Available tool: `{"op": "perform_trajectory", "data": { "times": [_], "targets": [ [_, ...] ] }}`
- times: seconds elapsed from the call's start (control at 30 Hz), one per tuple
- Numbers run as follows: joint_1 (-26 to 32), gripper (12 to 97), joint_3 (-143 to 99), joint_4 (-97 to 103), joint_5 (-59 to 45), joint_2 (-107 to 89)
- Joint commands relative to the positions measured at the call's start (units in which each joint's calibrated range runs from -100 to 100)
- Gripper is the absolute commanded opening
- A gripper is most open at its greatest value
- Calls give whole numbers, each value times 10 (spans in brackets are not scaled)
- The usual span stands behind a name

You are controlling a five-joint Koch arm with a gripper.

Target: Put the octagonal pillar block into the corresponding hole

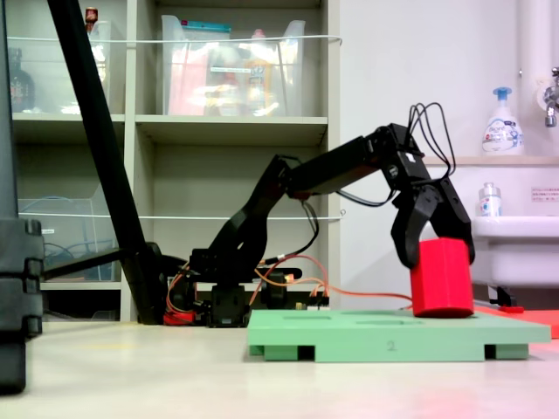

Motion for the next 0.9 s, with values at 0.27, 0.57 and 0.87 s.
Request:
{"op": "perform_trajectory", "data": {
  "times": [0.27,0.57,0.87],
  "targets": [
    [9,327,24,-13,-2,-6],
    [8,328,24,-24,-2,-7],
    [4,328,24,-22,-3,14]
  ]
}}
